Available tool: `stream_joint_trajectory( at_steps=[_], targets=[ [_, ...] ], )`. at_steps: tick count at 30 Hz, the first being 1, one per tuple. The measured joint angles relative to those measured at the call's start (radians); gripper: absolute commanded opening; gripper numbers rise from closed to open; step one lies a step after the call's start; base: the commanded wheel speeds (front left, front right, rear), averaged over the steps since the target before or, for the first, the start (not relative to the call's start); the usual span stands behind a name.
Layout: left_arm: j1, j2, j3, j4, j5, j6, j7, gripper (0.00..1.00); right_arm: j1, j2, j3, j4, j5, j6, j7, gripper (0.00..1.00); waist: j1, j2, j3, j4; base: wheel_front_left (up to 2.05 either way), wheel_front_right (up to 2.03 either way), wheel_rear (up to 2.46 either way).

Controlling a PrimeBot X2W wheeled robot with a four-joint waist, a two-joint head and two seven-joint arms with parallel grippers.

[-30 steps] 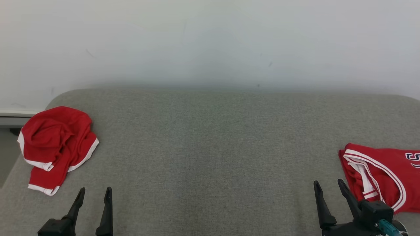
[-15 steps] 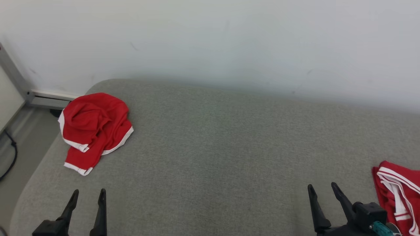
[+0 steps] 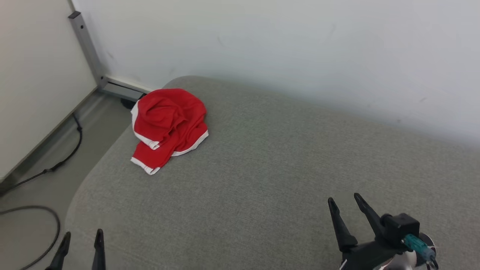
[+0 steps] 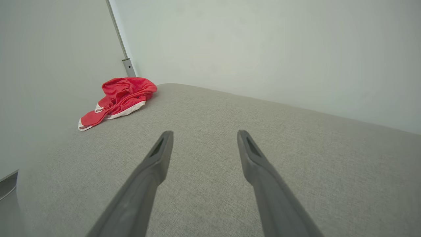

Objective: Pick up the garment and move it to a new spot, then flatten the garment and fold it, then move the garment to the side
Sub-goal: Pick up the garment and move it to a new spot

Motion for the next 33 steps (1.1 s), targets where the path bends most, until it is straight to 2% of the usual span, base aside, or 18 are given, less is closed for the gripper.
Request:
stream_joint_trajectory(
  at_steps=[10,16,22,28,33],
  targets=[
    [0.045,-0.045,0.079,-0.034,0.003,0.001,-0.002,1.0,-0.104,0.003,0.043,0.057,-0.01,0.025,0.018,1.0,0.0001,0.0,0.046,0.092,-0.08,-0.08,-0.08],
    [0.046,-0.062,0.077,-0.044,0.012,0.001,-0.001,1.0,-0.105,0.003,0.045,0.077,-0.01,0.031,0.017,1.0,0.0001,0.0,0.052,0.1,-0.27,-0.27,-0.27],
    [-0.006,-0.063,0.031,-0.031,0.016,-0.002,0.028,1.0,-0.099,0.001,0.044,0.09,-0.01,0.034,0.015,1.0,0.0001,0.0001,0.049,0.093,0.0,0.0,0.0],
    [-0.189,-0.063,-0.025,0.037,0.012,-0.071,0.089,1.0,-0.06,-0.004,0.047,0.079,-0.016,0.032,0.012,1.0,0.0001,0.0001,0.06,0.087,0.0,0.0,0.0],
    [-0.401,-0.086,-0.101,0.196,0.012,-0.136,0.201,1.0,-0.051,-0.039,0.046,0.046,-0.031,0.032,0.017,1.0,0.0001,0.0002,0.083,0.077,0.0,0.0,0.0]
  ],
)
